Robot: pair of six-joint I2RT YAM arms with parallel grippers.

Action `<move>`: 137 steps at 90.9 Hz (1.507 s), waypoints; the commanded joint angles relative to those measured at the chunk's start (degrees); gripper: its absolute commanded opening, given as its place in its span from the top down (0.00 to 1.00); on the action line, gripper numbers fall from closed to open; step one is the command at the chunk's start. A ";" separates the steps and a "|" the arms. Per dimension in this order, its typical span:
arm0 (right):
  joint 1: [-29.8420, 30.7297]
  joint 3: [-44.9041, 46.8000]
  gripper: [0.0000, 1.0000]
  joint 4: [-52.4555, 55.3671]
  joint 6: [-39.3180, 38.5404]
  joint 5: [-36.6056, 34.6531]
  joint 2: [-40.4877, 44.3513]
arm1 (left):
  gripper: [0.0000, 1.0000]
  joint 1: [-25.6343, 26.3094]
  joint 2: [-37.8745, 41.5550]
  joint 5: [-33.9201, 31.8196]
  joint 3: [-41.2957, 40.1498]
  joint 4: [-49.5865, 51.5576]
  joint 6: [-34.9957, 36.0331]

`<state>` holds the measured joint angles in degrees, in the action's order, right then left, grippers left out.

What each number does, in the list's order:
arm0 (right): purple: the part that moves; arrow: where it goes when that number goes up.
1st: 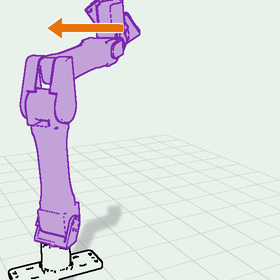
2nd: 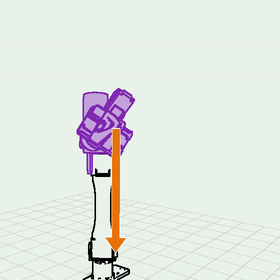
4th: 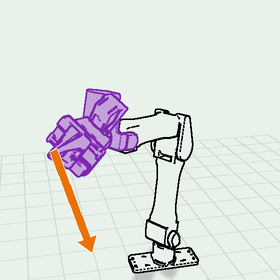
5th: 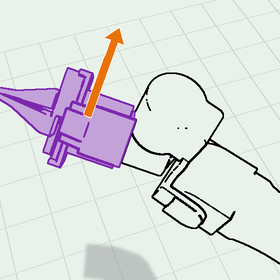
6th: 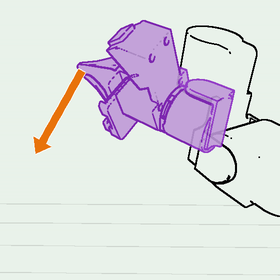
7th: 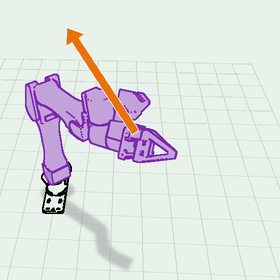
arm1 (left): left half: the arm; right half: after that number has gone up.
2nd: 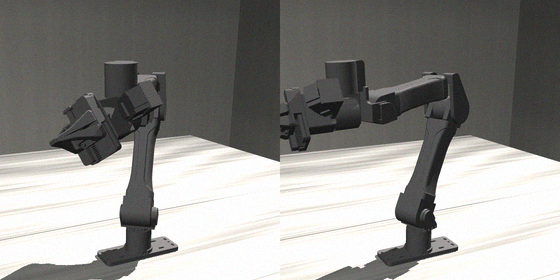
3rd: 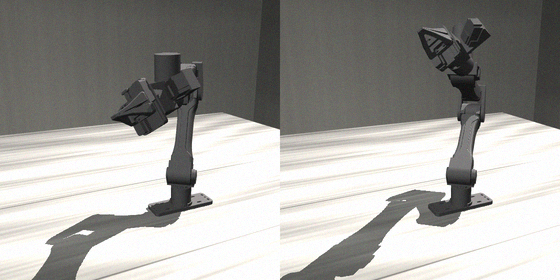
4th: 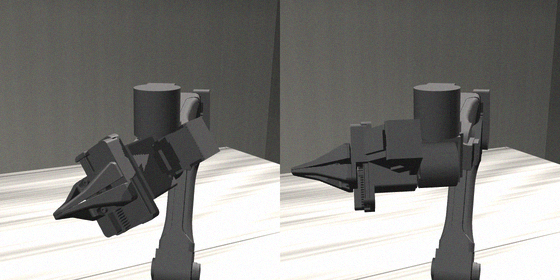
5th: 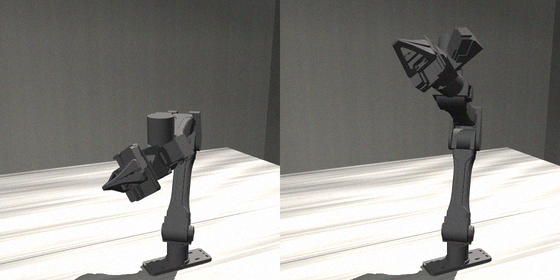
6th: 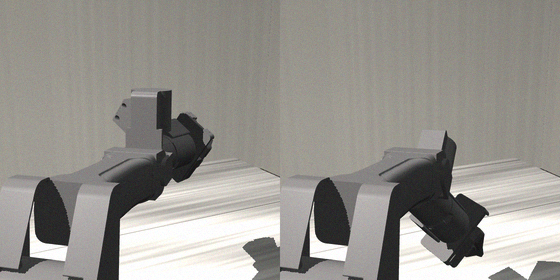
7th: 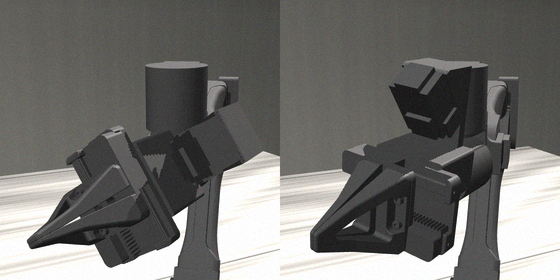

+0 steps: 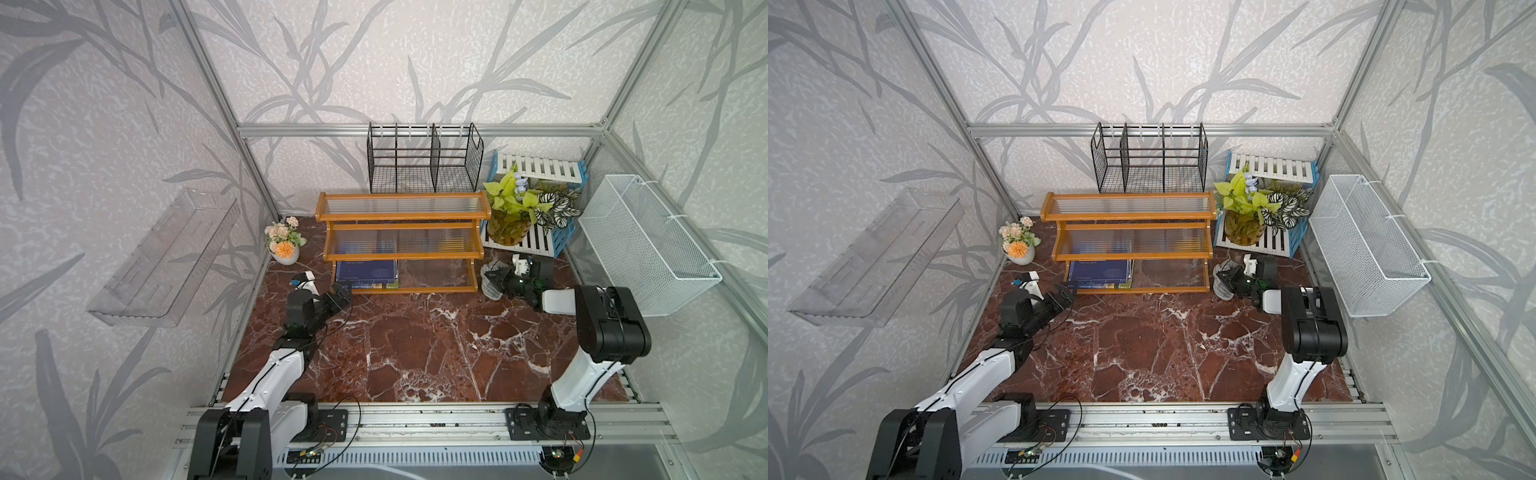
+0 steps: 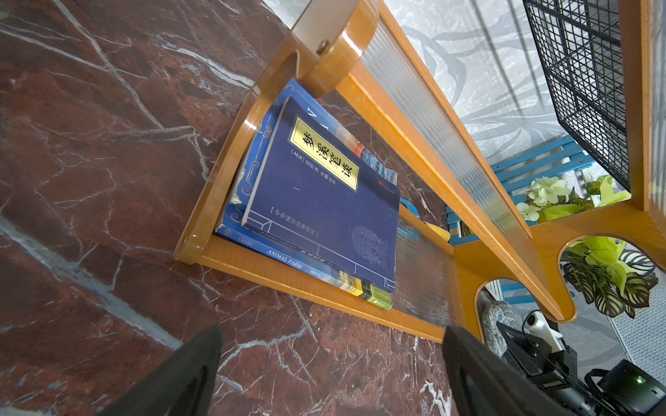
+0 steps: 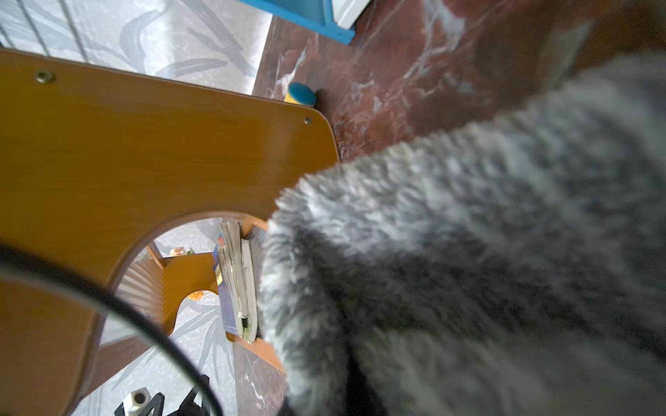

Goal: Wipe the bookshelf clean with a cloth
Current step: Wipe the dust from the shelf.

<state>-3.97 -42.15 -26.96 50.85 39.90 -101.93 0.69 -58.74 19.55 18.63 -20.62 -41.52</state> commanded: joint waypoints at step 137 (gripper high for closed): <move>4.97 -22.47 1.00 -6.50 6.60 -1.31 -18.29 | 0.00 -0.07 -1.89 1.17 1.01 -2.86 1.09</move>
<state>1.13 -65.12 -30.39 56.62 36.56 -124.40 0.69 -61.17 19.90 18.63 -21.96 -41.54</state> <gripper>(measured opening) 0.085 0.999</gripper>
